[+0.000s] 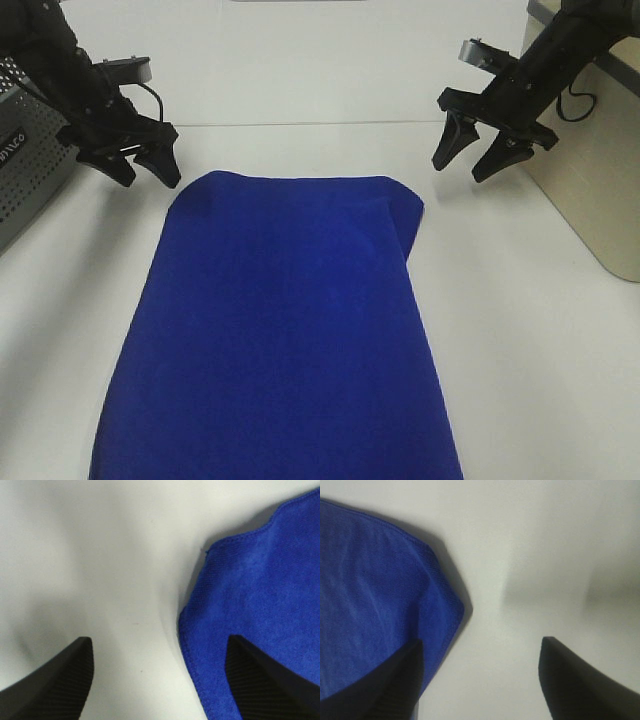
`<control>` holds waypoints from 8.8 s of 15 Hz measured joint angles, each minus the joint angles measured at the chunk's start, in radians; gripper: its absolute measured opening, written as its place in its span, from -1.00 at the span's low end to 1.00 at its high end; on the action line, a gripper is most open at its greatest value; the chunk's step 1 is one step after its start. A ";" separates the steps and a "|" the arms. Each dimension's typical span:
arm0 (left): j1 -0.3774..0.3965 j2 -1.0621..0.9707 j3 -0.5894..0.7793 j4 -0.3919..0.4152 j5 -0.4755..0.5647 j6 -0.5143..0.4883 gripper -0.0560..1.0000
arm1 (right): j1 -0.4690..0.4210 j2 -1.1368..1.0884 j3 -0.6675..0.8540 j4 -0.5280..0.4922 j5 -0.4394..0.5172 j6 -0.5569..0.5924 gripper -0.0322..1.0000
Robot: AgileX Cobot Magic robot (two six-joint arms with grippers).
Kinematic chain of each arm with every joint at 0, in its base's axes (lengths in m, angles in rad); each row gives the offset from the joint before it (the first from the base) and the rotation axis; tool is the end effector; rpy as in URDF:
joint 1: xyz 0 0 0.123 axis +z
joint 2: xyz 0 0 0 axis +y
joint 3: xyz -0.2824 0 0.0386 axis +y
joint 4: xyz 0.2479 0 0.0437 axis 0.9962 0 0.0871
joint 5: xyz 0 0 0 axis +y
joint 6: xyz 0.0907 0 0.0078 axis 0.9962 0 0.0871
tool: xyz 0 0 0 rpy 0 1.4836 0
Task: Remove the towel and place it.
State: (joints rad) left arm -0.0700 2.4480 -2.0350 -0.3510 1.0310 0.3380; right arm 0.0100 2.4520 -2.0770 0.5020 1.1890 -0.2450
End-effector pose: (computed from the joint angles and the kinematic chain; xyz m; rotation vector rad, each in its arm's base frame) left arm 0.5040 -0.0623 0.1299 0.3689 2.8361 -0.4167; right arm 0.5001 0.0457 0.1421 -0.1264 2.9143 0.6838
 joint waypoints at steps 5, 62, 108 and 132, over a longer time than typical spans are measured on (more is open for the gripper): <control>0.000 0.040 -0.001 -0.001 -0.030 0.009 0.42 | 0.000 0.078 -0.001 0.015 0.000 -0.002 0.33; -0.156 0.230 -0.300 0.247 -0.613 0.009 -0.89 | 0.139 0.250 -0.422 -0.234 -0.499 -0.192 -0.91; -0.083 0.045 -0.832 0.343 0.183 -0.323 0.29 | 0.138 -0.257 -0.425 -0.378 0.028 0.090 0.57; 0.140 -2.044 1.341 0.442 -0.029 -0.221 0.29 | 0.016 -2.127 1.334 -0.349 0.031 0.149 0.54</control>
State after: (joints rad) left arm 0.0700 0.4040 -0.6940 0.0910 1.0020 0.1170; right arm 0.0260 0.3250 -0.7430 0.1530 1.2200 -0.0960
